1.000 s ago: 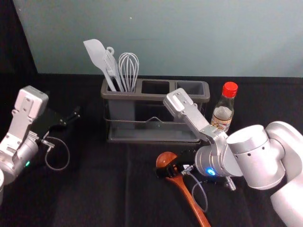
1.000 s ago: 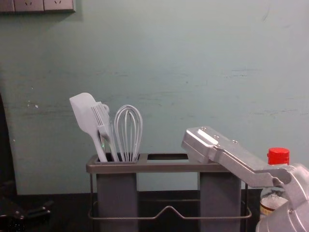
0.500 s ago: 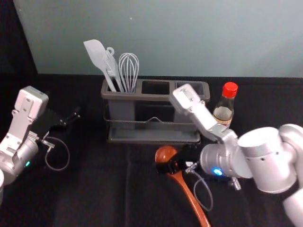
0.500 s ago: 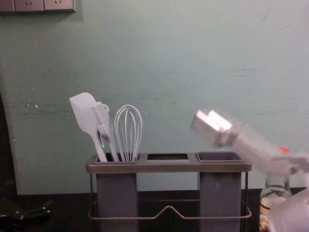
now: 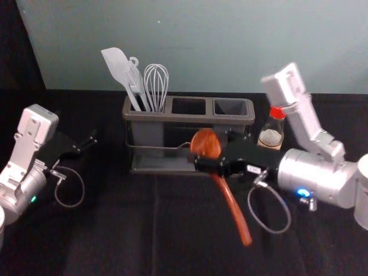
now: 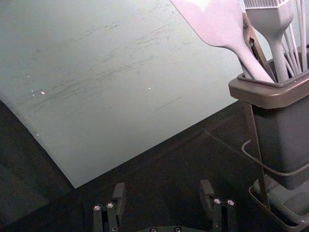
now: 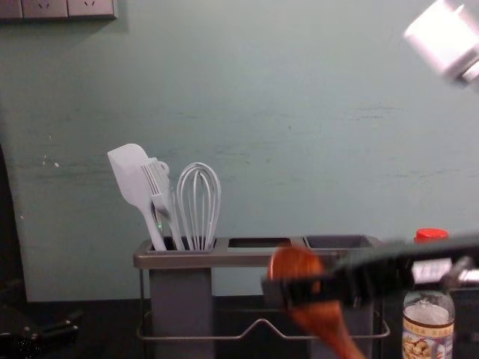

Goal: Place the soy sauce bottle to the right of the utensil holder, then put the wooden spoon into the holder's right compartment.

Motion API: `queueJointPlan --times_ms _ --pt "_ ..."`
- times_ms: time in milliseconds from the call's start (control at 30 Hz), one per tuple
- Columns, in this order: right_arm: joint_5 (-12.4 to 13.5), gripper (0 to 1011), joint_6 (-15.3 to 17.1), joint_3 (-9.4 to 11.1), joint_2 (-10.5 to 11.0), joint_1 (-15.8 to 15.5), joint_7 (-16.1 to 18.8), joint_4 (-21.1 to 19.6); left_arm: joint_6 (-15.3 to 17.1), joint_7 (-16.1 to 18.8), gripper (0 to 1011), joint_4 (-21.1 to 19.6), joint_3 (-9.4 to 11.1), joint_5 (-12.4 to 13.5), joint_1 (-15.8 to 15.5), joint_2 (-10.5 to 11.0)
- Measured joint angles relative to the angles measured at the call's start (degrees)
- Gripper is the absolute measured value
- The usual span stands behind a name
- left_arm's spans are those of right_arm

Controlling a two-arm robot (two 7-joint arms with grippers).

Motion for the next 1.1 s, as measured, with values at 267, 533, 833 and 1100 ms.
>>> queueJointPlan --times_ms 267,533,833,1100 --pt "4.37 836 -14.01 2.66 2.62 0.85 8.71 1.74 0.00 0.00 1005 0.00 0.00 0.00 0.00 0.00" --pt "7.30 836 -21.28 3.83 3.91 4.02 13.55 3.35 0.00 0.00 1005 0.00 0.00 0.00 0.00 0.00" --pt "7.70 836 -23.60 3.33 3.31 9.43 13.26 5.94 0.00 0.00 1005 0.00 0.00 0.00 0.00 0.00" --pt "5.71 836 -27.31 0.54 0.97 16.26 12.39 13.02 0.00 0.00 1005 0.00 0.00 0.00 0.00 0.00"
